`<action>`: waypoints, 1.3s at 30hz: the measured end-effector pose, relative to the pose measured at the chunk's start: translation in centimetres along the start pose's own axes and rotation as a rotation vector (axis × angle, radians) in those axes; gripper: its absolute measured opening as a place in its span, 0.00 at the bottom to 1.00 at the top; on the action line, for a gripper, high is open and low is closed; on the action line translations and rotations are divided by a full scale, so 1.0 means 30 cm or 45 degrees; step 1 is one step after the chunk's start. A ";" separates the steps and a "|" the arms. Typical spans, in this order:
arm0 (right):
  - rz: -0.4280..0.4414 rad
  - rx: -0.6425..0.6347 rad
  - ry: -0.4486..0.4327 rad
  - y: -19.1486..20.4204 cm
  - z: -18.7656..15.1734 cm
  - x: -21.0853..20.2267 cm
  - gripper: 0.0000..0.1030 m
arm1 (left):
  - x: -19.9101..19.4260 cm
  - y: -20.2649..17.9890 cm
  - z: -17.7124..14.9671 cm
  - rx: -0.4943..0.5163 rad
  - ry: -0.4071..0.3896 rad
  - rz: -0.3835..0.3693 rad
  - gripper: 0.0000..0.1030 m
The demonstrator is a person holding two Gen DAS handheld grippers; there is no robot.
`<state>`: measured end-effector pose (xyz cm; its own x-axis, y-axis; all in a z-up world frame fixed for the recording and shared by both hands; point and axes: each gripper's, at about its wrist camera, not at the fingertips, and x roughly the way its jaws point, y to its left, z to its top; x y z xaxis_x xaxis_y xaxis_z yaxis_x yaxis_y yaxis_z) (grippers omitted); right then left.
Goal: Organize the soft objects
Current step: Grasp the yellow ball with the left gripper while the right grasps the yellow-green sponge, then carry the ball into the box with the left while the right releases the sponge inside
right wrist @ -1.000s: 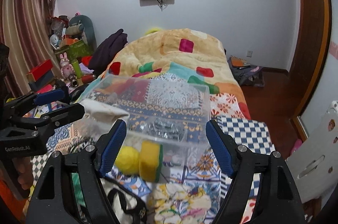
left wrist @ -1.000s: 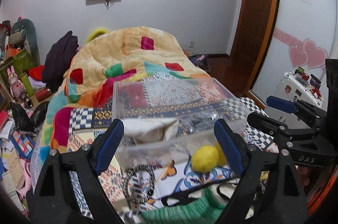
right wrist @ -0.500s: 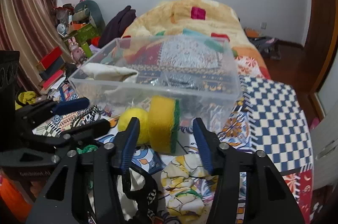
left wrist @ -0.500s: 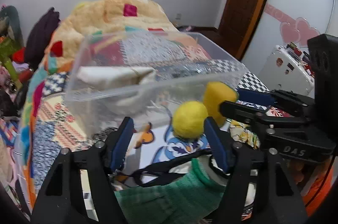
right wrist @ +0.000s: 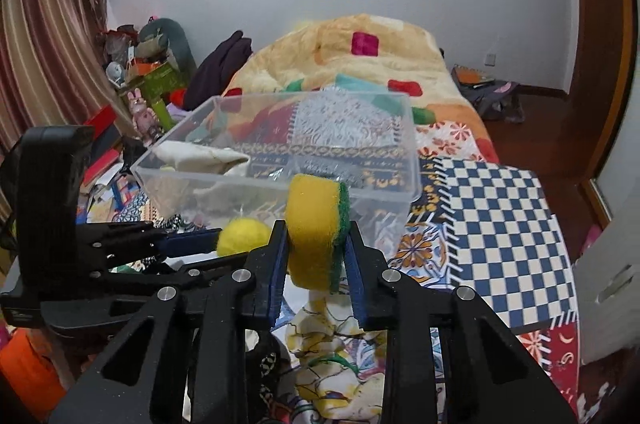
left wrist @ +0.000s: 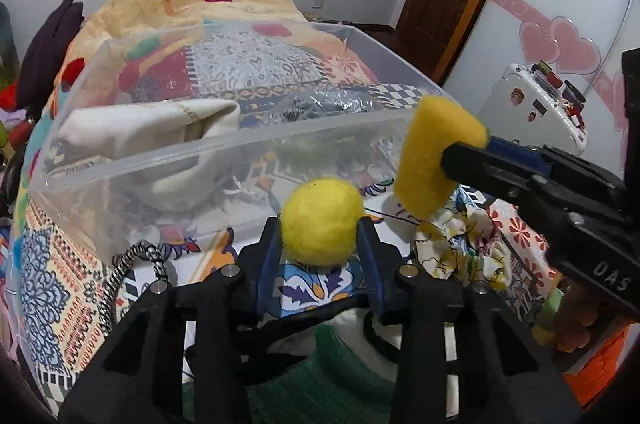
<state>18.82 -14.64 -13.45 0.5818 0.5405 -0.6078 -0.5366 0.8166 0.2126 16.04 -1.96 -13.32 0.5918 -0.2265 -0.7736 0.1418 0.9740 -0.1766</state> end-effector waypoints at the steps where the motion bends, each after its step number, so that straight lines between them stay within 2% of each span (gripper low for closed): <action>1: 0.002 0.003 -0.005 -0.003 0.001 -0.004 0.24 | 0.001 0.000 0.000 0.007 0.000 -0.001 0.35; 5: -0.001 0.002 -0.014 -0.009 0.010 -0.008 0.24 | -0.015 -0.008 -0.008 0.041 -0.025 0.020 0.31; 13: -0.036 -0.030 -0.084 0.013 0.039 -0.065 0.24 | -0.165 0.012 0.002 0.004 -0.185 0.012 0.31; 18: -0.078 -0.063 -0.139 0.025 0.083 -0.090 0.24 | -0.277 0.040 0.056 -0.011 -0.327 0.018 0.31; 23: -0.134 -0.079 -0.199 0.024 0.136 -0.091 0.24 | -0.299 0.050 0.119 -0.013 -0.385 0.066 0.31; 29: -0.206 -0.045 -0.176 -0.007 0.171 -0.014 0.24 | -0.246 0.068 0.166 -0.020 -0.367 0.094 0.31; 34: -0.223 -0.018 -0.104 -0.030 0.161 0.047 0.24 | -0.153 0.075 0.182 -0.022 -0.282 0.111 0.31; 39: -0.237 -0.023 -0.022 -0.037 0.149 0.105 0.24 | -0.084 0.099 0.199 -0.050 -0.196 0.060 0.31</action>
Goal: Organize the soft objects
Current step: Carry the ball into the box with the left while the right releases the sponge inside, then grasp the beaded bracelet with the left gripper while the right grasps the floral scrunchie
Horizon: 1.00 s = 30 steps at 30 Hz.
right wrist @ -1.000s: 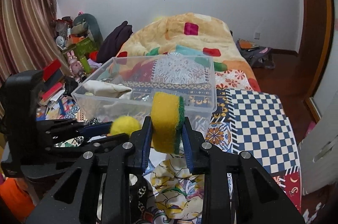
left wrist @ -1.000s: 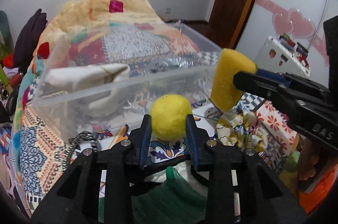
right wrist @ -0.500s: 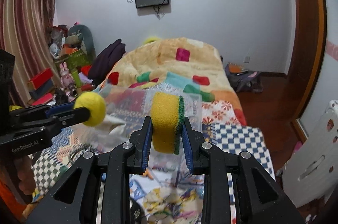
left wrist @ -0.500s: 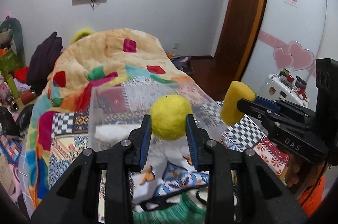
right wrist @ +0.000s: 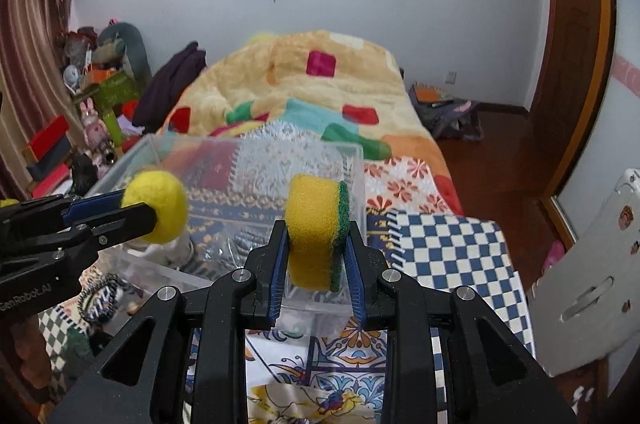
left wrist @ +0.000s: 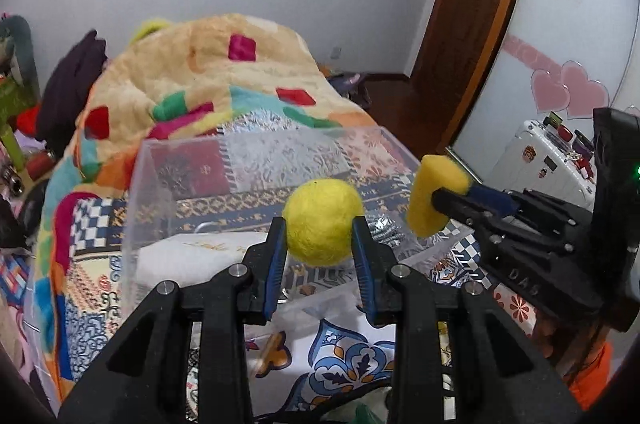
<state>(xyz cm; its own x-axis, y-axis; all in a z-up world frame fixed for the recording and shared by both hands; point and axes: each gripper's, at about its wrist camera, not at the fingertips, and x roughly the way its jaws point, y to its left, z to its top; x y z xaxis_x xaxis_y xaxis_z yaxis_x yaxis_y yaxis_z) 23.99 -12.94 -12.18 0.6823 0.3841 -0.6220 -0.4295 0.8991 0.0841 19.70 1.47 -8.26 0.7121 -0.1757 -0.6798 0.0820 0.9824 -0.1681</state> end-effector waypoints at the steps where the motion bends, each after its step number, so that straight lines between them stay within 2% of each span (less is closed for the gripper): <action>1: -0.002 -0.005 0.013 0.003 -0.003 0.007 0.24 | 0.010 0.000 0.002 0.002 0.013 0.008 0.31; 7: -0.011 -0.040 0.028 0.008 -0.006 -0.002 0.25 | 0.029 -0.008 -0.010 0.036 0.044 0.051 0.33; 8: -0.005 -0.040 0.030 0.007 -0.007 -0.006 0.28 | 0.028 -0.011 -0.014 0.041 0.049 0.052 0.35; 12: 0.012 -0.038 0.019 0.009 -0.003 -0.021 0.50 | -0.003 -0.018 -0.025 0.052 0.022 0.051 0.36; 16: 0.013 -0.056 -0.025 0.019 0.002 -0.064 0.52 | -0.063 -0.029 -0.029 0.084 -0.033 0.078 0.37; 17: 0.018 -0.056 -0.039 0.019 0.003 -0.083 0.52 | -0.087 -0.034 -0.031 0.095 -0.056 0.084 0.38; 19: 0.028 -0.051 -0.060 0.018 0.004 -0.107 0.54 | -0.130 -0.040 -0.032 0.109 -0.102 0.096 0.49; 20: 0.029 -0.049 -0.069 0.021 0.004 -0.117 0.57 | -0.156 -0.041 -0.034 0.115 -0.130 0.101 0.57; 21: 0.028 -0.048 -0.081 0.022 0.003 -0.131 0.63 | -0.191 -0.043 -0.040 0.122 -0.168 0.107 0.62; 24: 0.025 -0.040 -0.128 0.021 -0.013 -0.174 0.81 | -0.252 -0.040 -0.054 0.137 -0.211 0.107 0.65; 25: 0.024 -0.036 -0.142 0.021 -0.020 -0.186 0.82 | -0.266 -0.036 -0.058 0.138 -0.219 0.105 0.67; 27: 0.025 -0.033 -0.148 0.023 -0.036 -0.206 0.83 | -0.298 -0.021 -0.079 0.128 -0.235 0.111 0.79; 30: 0.022 -0.036 -0.130 0.024 -0.065 -0.214 0.83 | -0.323 0.008 -0.111 0.105 -0.228 0.126 0.83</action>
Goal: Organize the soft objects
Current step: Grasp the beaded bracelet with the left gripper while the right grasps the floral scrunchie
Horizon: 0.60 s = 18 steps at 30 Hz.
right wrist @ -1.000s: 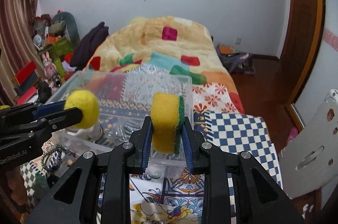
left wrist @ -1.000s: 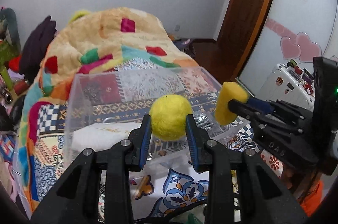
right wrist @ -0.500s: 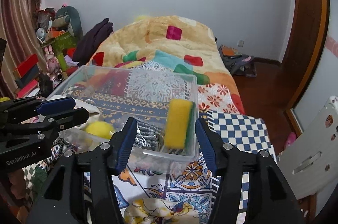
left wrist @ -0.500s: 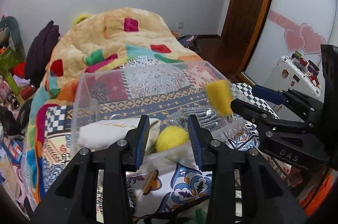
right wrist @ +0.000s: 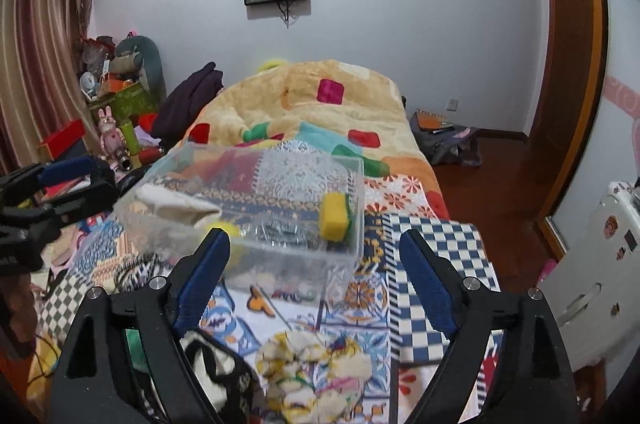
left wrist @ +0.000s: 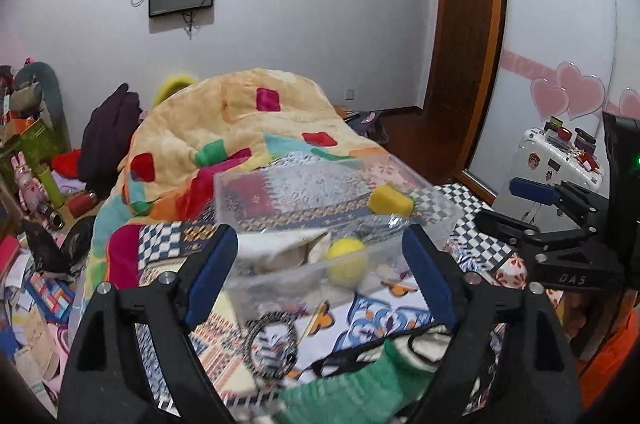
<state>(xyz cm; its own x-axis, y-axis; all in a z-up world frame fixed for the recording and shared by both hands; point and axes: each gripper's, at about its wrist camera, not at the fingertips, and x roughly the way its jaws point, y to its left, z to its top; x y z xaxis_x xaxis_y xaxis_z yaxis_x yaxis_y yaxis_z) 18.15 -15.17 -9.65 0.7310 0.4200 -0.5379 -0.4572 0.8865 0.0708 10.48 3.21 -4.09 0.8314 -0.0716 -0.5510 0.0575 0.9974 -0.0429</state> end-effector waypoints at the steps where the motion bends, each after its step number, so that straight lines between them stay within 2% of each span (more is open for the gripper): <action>1: -0.002 0.000 0.011 -0.001 -0.011 0.002 0.83 | -0.001 0.008 -0.011 -0.006 0.011 0.005 0.83; 6: -0.006 0.021 0.093 -0.014 -0.090 0.015 0.83 | 0.037 0.066 -0.097 -0.047 0.131 0.032 0.83; 9: 0.042 0.079 0.183 -0.031 -0.149 0.046 0.83 | 0.087 0.107 -0.160 -0.093 0.223 0.041 0.83; 13: 0.022 0.073 0.273 -0.036 -0.215 0.079 0.82 | 0.138 0.145 -0.237 -0.144 0.327 0.046 0.83; 18: 0.030 0.087 0.323 -0.050 -0.254 0.098 0.79 | 0.158 0.152 -0.265 -0.123 0.364 0.068 0.83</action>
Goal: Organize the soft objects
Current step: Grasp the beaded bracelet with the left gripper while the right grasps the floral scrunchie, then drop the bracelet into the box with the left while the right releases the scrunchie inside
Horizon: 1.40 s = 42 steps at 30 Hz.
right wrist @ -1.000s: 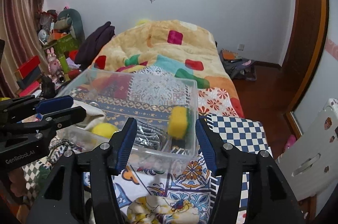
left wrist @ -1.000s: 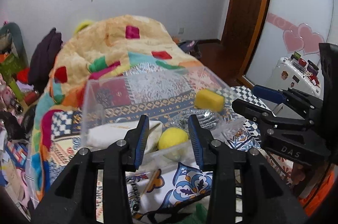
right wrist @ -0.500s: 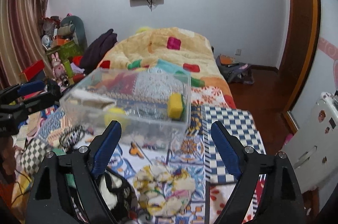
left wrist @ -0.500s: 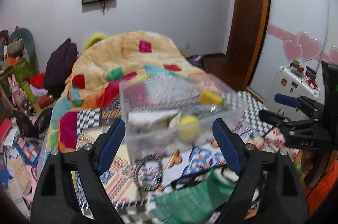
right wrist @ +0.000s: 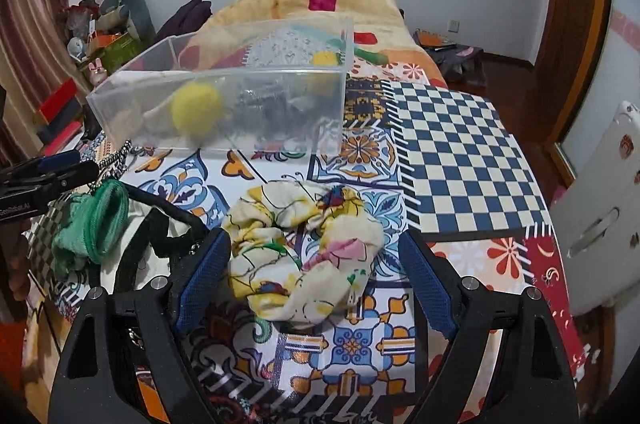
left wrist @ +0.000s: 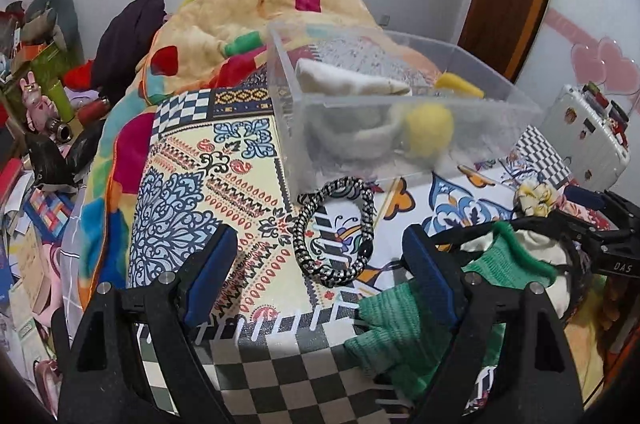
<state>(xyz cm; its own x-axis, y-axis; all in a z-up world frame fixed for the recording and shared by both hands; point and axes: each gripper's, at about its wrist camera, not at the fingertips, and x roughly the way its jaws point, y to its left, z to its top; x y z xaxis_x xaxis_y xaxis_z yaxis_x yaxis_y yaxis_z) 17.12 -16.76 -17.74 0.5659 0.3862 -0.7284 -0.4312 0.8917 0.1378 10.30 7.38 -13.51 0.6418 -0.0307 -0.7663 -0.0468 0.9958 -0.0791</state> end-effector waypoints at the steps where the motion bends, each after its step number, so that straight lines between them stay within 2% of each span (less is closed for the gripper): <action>1: 0.000 0.000 0.004 -0.002 0.000 0.003 0.77 | 0.005 -0.001 0.000 0.000 0.006 -0.003 0.83; 3: 0.014 -0.009 0.020 -0.002 -0.006 0.011 0.66 | 0.022 -0.010 0.003 0.010 0.029 0.004 0.82; 6: 0.016 -0.027 0.047 0.010 -0.010 0.028 0.57 | 0.052 -0.022 0.008 0.032 0.053 0.020 0.81; 10: 0.020 -0.023 0.044 0.009 -0.016 0.025 0.47 | 0.079 -0.019 0.019 0.023 0.074 0.029 0.73; 13: 0.002 -0.012 0.032 0.001 -0.020 0.022 0.36 | 0.086 -0.023 0.024 0.031 0.072 0.048 0.64; 16: -0.005 0.002 0.020 -0.008 -0.022 0.015 0.26 | 0.087 -0.027 0.022 0.047 0.052 0.080 0.50; 18: -0.004 0.010 0.014 -0.013 -0.020 0.012 0.20 | 0.083 -0.033 0.017 0.062 0.037 0.091 0.36; 21: 0.010 0.016 0.000 -0.013 -0.017 0.004 0.17 | 0.076 -0.052 0.009 0.105 0.031 0.069 0.21; 24: 0.018 0.022 -0.034 -0.004 -0.008 -0.017 0.17 | 0.066 -0.070 0.001 0.129 0.030 0.063 0.13; 32: 0.048 -0.007 -0.180 0.041 0.067 -0.130 0.17 | -0.033 -0.068 0.012 0.084 -0.067 0.009 0.12; 42: 0.083 -0.076 -0.326 0.123 0.203 -0.161 0.17 | -0.218 -0.082 0.113 0.043 -0.312 -0.045 0.12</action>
<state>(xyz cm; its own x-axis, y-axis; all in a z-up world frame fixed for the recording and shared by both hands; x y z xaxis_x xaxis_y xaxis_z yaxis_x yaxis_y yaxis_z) 17.07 -13.92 -9.63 0.6913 0.4966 -0.5249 -0.5091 0.8502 0.1337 8.81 5.42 -6.13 0.8090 -0.0475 -0.5858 0.0016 0.9969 -0.0785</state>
